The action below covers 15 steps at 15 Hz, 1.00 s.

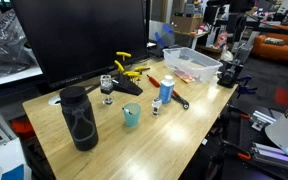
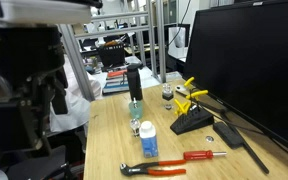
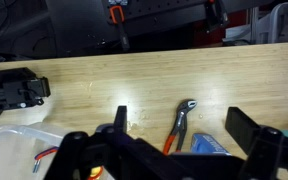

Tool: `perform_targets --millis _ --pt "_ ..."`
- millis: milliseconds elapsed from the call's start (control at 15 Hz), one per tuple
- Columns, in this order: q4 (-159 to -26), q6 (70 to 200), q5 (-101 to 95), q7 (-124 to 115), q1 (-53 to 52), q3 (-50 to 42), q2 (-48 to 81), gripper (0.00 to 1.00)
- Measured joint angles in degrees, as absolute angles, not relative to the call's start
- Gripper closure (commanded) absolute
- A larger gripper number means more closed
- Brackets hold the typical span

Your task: Pick the screwdriver on the table and put it in the storage box

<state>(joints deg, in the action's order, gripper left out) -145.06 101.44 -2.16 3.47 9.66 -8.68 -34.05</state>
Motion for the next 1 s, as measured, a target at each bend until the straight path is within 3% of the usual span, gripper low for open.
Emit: perform_targets --millis 400,800,1000 --pt "-145.11 102.55 -0.71 4.38 8.15 -8.65 -32.96 0.00" --pt "-144.87 119.22 4.95 3.48 2.49 -6.26 -20.94 0.00" --pt "-143.99 121.04 5.52 3.46 1.98 -6.08 -16.82 0.00"
